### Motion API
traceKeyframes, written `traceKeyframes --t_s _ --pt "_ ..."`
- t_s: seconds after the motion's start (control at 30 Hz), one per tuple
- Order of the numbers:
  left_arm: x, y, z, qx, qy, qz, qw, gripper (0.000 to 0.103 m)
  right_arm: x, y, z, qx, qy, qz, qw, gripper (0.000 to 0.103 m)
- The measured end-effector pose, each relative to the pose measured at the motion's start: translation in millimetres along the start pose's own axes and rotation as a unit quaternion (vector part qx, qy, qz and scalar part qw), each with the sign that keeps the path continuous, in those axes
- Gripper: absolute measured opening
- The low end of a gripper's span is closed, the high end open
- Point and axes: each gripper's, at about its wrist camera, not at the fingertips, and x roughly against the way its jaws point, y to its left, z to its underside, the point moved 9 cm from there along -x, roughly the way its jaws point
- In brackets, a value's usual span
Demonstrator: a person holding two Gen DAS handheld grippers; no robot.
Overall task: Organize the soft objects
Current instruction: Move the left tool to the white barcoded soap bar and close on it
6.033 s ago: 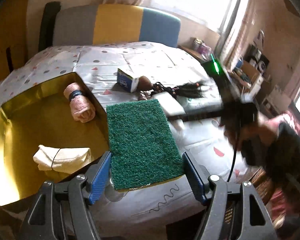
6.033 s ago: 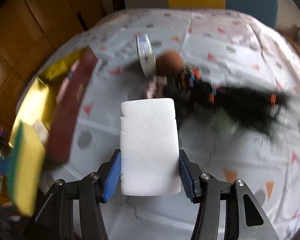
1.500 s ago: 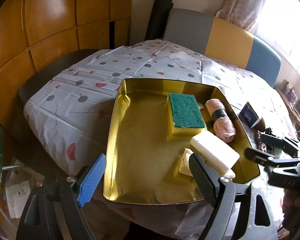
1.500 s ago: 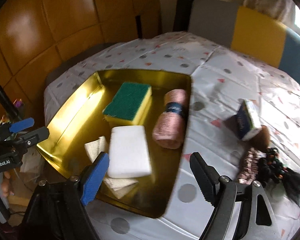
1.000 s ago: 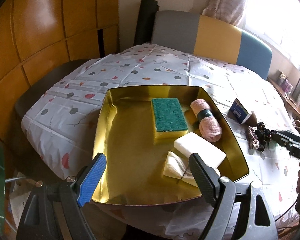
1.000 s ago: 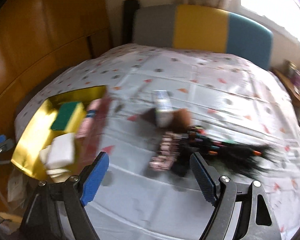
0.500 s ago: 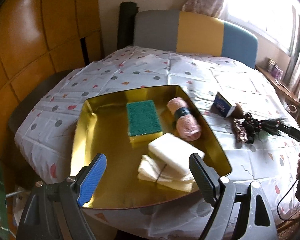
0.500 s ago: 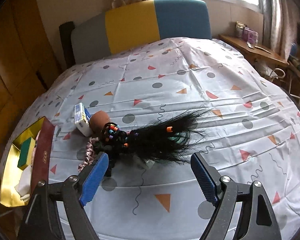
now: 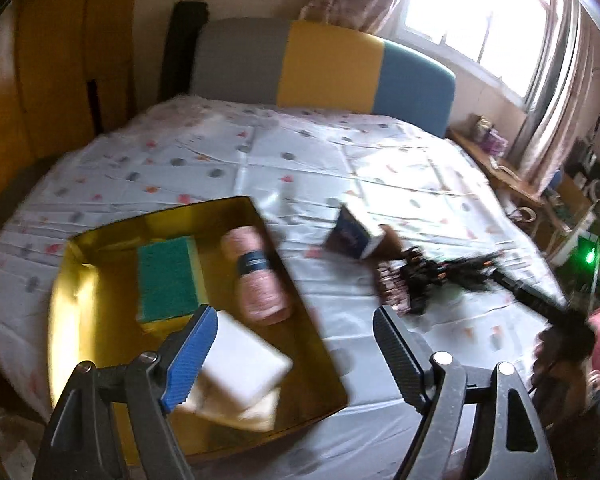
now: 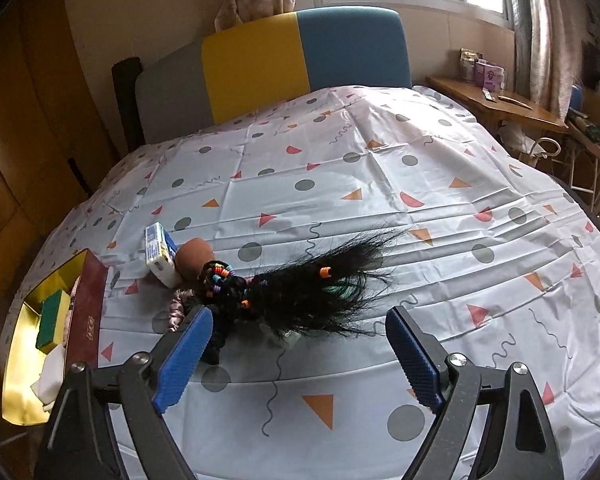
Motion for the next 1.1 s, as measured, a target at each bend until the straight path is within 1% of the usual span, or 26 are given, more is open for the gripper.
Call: traceKeyframes --t_s 0.07,0.1,0.13,0.17,0.23,0.33,0.4,0.5,0.63,0.73,0.87,0.93,1.0,1.03,1.07,1.1 --pt "-11.6 -11.6 -9.1 0.007 0.010 0.017 0.9998 0.081 0.3 -0.1 -0.3 0.000 -0.001 0.000 1.000 0.090" --pt "-17.3 -17.9 -13.1 0.008 0.016 0.026 0.9995 0.079 0.5 0.1 -0.4 0.001 -0.001 0.000 1.000 0.090" --pt "-27.1 -26.5 -18.3 0.010 0.028 0.041 0.9987 0.079 1.2 0.2 -0.8 0.001 -0.003 -0.001 1.000 0.090" --pt "-36.0 -30.6 -21.3 0.014 0.039 0.045 0.9982 0.079 1.6 0.2 -1.2 0.002 -0.004 -0.001 1.000 0.090" --pt "-57.9 -37.6 -29.3 0.022 0.059 0.045 0.9970 0.072 2.6 0.5 -2.2 0.003 -0.007 -0.003 1.000 0.090" --pt "-85.9 -43.2 -37.3 0.036 0.078 0.044 0.9953 0.068 4.3 0.9 -3.4 0.000 -0.010 -0.006 1.000 0.090" --pt "-107.2 -49.4 -44.6 0.050 0.089 0.054 0.9933 0.068 5.2 0.1 -4.1 -0.004 -0.011 -0.008 1.000 0.090" --pt "-133.7 -53.9 -54.0 0.058 0.101 0.048 0.9921 0.063 6.1 -3.4 -6.1 -0.014 -0.013 -0.008 1.000 0.090" --pt "-167.6 -59.1 -63.3 0.087 0.124 0.052 0.9871 0.063 7.4 -12.2 -9.1 -0.036 -0.016 -0.011 0.999 0.091" --pt "-193.3 -59.4 -67.1 0.105 0.139 0.043 0.9838 0.063 5.1 -18.6 -8.9 -0.056 -0.010 -0.016 0.998 0.091" --pt "-217.3 -60.5 -70.4 0.128 0.149 0.043 0.9795 0.063 1.8 -23.9 -7.7 -0.075 -0.001 -0.024 0.997 0.091" --pt "-229.8 -61.4 -68.0 0.141 0.160 0.052 0.9755 0.063 0.9 -24.8 -7.0 -0.080 0.001 -0.027 0.996 0.091" --pt "-240.3 -58.7 -62.2 0.159 0.173 0.051 0.9708 0.062 -0.4 -25.3 -6.4 -0.081 0.004 -0.026 0.996 0.091" --pt "-244.7 -57.5 -56.7 0.157 0.184 0.047 0.9692 0.054 -0.9 -25.3 -6.0 -0.082 0.005 -0.026 0.996 0.091" --pt "-245.3 -55.9 -52.6 0.154 0.189 0.041 0.9690 0.048 -1.0 -25.3 -6.1 -0.081 0.005 -0.026 0.996 0.091" --pt "-245.0 -54.6 -49.5 0.154 0.190 0.044 0.9685 0.036 -1.2 -25.1 -6.0 -0.081 0.005 -0.025 0.996 0.091"
